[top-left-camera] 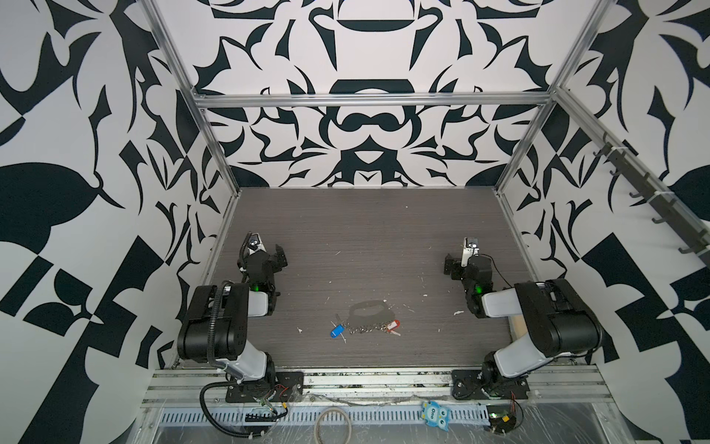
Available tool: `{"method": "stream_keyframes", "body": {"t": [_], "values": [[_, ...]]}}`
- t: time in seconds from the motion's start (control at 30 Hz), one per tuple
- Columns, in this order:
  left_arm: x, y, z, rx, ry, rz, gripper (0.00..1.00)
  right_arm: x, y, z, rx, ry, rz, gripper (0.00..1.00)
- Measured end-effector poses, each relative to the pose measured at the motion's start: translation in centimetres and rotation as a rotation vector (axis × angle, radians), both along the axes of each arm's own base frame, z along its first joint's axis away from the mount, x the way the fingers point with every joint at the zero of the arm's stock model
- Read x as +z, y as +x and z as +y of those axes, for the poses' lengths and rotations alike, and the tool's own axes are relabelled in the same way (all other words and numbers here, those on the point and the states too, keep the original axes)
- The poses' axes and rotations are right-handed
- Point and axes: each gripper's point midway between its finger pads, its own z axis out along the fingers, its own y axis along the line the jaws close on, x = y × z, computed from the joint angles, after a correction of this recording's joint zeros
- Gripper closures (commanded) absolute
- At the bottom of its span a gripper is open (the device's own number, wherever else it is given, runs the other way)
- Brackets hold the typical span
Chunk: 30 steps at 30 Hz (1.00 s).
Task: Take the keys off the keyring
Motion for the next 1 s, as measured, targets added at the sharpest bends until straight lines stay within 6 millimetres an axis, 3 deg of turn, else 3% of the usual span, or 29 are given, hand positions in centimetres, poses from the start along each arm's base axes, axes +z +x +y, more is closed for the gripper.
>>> {"method": "stream_keyframes", "body": {"t": [0.3,0.4,0.6,0.67,0.77,0.9,1.0], "values": [[-0.1,-0.1,-0.1,-0.004,-0.001,0.014,0.0,-0.1,-0.3,0.2,0.011,0.005,0.023,0.0],[0.3,0.0,-0.2,-0.014,-0.005,0.055,0.0,1.7,-0.2,0.2,0.008,0.011,0.03,0.0],[6.1,0.9,-0.1,-0.001,-0.012,-0.011,0.01,8.6,0.7,-0.5,-0.055,0.059,-0.058,0.0],[8.0,0.5,0.3,0.024,-0.024,-0.045,0.0,9.9,0.4,-0.8,-0.088,0.079,-0.062,0.0],[11.2,-0.7,1.1,0.093,-0.085,-0.135,0.01,11.0,-0.2,-1.4,-0.152,0.15,-0.06,0.0],[15.5,-2.9,1.7,0.167,-0.241,-0.293,0.0,10.9,-2.0,-2.3,-0.323,0.382,-0.029,0.01],[18.4,-4.9,1.8,0.192,-0.383,-0.419,0.01,10.6,-2.6,-1.5,-0.322,0.522,-0.014,0.01]]}}
